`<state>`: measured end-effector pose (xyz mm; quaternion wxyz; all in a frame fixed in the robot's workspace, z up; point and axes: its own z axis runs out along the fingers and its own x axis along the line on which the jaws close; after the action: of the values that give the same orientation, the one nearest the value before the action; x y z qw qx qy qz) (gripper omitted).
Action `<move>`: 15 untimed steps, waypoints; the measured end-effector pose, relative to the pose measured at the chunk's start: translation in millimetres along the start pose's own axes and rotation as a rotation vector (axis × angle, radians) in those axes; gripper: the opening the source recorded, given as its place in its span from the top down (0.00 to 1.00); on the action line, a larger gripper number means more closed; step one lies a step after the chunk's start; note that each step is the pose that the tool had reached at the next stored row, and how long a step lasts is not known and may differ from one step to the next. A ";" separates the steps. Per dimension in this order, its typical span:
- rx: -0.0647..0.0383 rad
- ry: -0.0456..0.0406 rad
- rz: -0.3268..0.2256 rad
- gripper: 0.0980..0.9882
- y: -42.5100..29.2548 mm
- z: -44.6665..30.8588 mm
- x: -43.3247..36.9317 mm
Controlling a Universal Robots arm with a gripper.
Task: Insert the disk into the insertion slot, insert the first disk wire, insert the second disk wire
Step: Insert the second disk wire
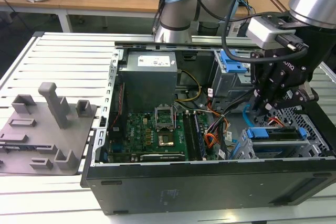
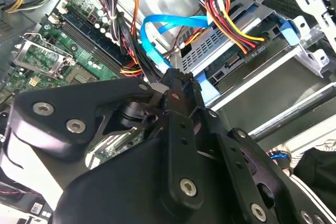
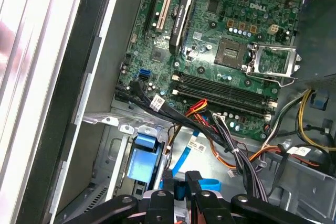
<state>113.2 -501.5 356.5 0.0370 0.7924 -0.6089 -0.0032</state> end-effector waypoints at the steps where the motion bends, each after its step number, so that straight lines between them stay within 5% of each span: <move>1: 0.000 0.0001 0.000 0.93 0.0 0.0 0.0; 10: 0.000 0.0011 0.000 0.93 0.4 0.2 1.4; 15: 0.000 0.0012 0.000 0.93 4.7 1.2 17.5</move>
<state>113.2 -519.7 356.3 0.0375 0.7923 -0.6089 -0.0028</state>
